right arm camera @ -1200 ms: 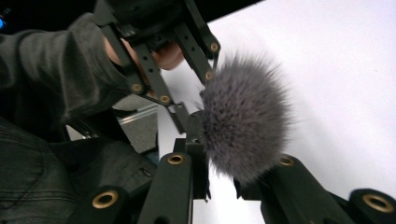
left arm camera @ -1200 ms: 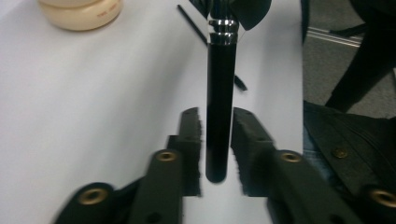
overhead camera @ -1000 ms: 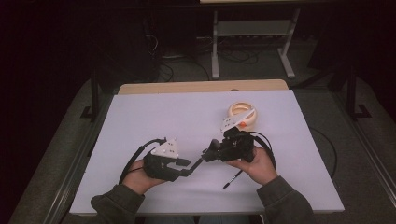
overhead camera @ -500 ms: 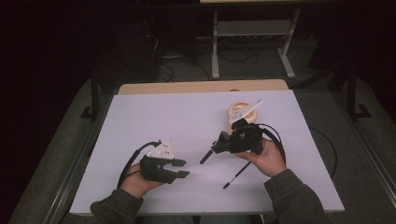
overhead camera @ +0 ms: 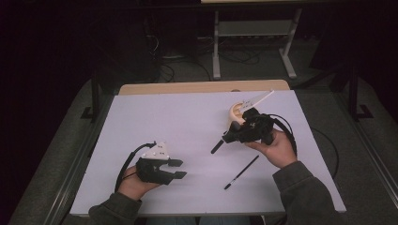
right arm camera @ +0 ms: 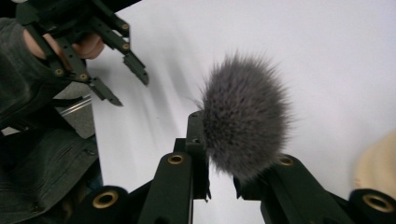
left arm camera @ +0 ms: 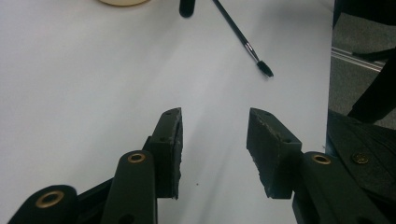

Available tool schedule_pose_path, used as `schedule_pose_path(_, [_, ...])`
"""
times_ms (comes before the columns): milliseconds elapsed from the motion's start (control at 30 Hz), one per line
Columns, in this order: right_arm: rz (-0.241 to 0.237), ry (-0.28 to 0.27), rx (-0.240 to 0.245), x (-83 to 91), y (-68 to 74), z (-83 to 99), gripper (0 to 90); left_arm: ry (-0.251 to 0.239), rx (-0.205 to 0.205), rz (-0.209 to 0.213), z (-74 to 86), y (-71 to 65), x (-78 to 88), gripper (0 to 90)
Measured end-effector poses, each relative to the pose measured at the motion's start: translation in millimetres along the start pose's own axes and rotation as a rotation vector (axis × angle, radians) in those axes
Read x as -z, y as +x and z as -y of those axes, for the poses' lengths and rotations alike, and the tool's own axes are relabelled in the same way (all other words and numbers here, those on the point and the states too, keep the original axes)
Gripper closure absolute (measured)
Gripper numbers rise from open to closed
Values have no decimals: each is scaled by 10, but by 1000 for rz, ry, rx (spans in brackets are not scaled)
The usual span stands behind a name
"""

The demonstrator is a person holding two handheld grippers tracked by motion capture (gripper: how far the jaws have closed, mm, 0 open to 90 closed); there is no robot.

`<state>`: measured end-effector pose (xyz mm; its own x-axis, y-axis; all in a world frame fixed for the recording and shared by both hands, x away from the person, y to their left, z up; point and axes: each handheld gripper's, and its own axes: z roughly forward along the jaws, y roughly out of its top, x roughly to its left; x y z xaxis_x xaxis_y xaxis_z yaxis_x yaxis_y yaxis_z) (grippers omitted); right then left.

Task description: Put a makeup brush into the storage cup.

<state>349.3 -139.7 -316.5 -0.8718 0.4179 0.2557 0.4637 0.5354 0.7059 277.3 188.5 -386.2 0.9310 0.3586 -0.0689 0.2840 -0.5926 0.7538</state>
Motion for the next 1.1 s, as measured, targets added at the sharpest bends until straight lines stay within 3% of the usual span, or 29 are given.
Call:
schedule_pose_path(267, [42,-13,-25,158,-149,-72,772,2,0,-9,27,13,40,547])
schedule_pose_path(300, [43,-7,-42,178,-154,-86,772,-2,0,-14,32,11,43,547])
schedule_pose_path(667, [90,2,-52,291,-241,-226,772,4,7,-22,76,16,68,534])
schedule_pose_path(1100, [144,-25,-68,522,-331,-400,772,-8,18,-19,81,26,95,524])
